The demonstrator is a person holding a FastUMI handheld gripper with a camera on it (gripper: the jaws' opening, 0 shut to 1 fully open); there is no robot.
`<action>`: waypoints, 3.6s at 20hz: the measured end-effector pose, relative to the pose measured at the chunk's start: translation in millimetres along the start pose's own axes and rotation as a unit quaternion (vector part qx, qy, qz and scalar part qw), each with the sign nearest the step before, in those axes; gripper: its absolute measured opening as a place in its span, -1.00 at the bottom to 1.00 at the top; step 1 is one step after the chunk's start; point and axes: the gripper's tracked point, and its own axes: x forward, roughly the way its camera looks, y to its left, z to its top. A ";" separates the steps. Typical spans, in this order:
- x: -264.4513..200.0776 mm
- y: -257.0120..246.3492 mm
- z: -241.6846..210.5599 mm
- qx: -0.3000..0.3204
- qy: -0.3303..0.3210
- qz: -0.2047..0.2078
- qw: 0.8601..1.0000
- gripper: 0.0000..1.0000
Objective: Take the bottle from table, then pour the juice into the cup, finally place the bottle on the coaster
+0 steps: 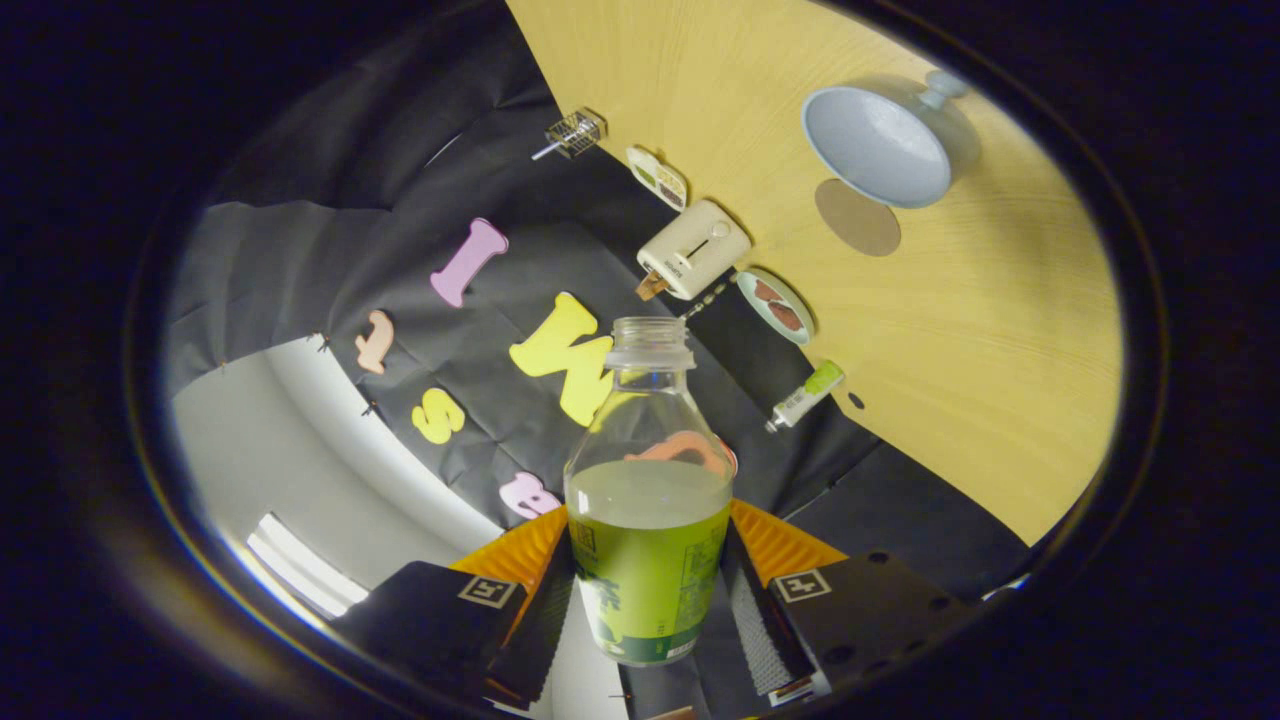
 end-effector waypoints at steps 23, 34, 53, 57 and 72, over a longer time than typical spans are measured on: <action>-11.0 -8.2 29.9 0.039 -0.018 0.005 0.999 0.56; -27.4 -22.4 29.3 -0.226 -0.004 -0.105 0.968 0.56; 3.8 34.2 11.4 -0.749 -0.006 -0.124 0.651 0.57; 24.9 24.1 12.2 -0.794 -0.016 -0.120 0.595 0.58; 89.4 -72.1 142.6 -0.862 -0.075 -0.218 0.451 0.61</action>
